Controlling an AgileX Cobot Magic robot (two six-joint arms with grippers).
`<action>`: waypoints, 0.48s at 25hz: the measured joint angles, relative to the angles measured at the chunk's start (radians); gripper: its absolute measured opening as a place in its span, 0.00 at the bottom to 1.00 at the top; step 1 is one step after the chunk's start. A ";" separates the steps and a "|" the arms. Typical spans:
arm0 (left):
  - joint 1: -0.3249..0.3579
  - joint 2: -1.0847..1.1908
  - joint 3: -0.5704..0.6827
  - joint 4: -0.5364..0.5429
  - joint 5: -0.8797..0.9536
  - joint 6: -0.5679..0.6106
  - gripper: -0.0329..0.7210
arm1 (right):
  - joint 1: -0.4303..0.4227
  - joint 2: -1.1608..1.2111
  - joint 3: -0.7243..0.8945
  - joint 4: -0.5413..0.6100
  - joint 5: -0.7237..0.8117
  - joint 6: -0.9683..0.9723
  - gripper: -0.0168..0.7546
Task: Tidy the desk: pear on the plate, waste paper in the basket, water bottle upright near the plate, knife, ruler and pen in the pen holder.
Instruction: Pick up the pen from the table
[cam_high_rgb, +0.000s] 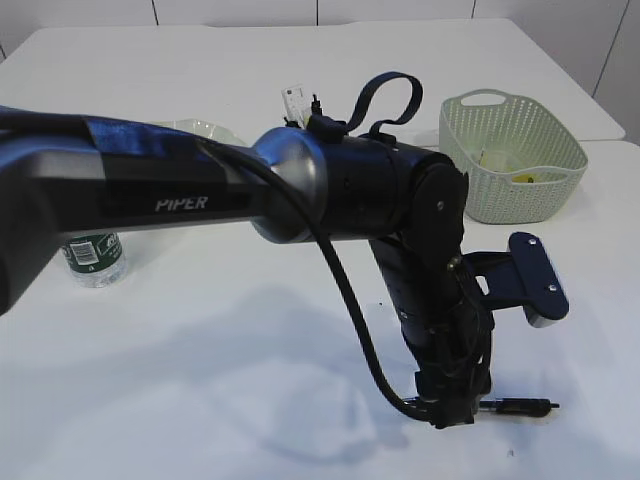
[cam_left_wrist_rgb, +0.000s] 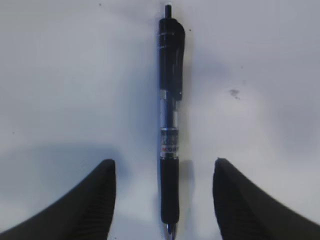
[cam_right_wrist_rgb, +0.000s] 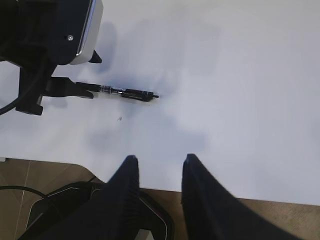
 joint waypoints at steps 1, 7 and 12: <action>0.000 0.005 -0.002 0.000 0.007 0.000 0.62 | 0.000 0.000 0.000 0.000 0.000 0.000 0.34; 0.000 0.024 -0.002 0.000 0.041 0.000 0.62 | 0.000 0.000 0.000 0.000 0.000 0.000 0.34; 0.000 0.028 -0.002 0.000 0.044 0.000 0.62 | 0.000 0.000 0.000 0.002 0.000 0.000 0.34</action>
